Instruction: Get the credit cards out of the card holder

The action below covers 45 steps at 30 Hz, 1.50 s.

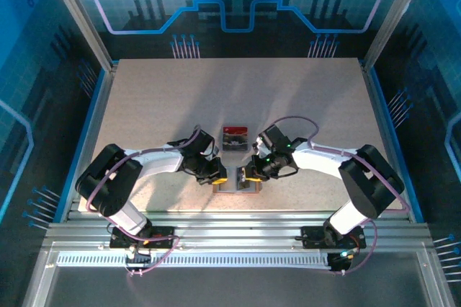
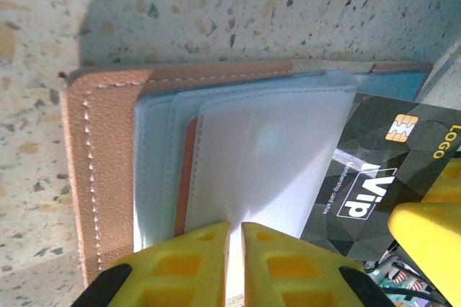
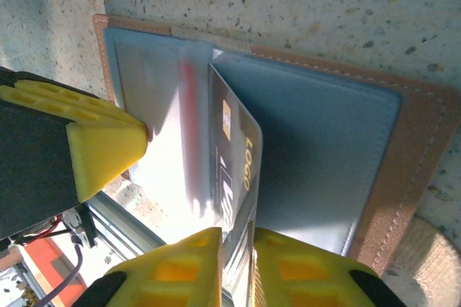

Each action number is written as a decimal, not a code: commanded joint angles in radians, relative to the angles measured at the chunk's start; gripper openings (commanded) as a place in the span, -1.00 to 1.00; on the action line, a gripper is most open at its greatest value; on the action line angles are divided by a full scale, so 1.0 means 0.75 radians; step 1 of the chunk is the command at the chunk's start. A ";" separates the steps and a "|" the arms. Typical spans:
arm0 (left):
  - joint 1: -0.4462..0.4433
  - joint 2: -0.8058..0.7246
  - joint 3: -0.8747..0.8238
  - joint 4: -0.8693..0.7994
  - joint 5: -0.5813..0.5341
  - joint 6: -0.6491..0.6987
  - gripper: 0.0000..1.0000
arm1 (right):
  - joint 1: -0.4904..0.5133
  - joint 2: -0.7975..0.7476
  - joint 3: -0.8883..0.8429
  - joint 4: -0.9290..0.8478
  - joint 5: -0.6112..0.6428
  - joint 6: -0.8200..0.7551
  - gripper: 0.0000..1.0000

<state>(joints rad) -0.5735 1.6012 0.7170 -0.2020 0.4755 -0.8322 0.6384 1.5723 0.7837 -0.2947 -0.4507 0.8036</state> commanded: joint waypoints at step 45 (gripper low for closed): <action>0.106 -0.177 -0.009 -0.186 -0.053 0.096 -0.66 | -0.049 0.022 0.524 -0.718 0.192 -0.938 -0.99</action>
<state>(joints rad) -0.5072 1.5017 0.7368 -0.3031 0.4408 -0.7856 0.6121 1.5398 1.1065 -0.6838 -0.3534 0.3340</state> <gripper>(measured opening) 0.173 0.042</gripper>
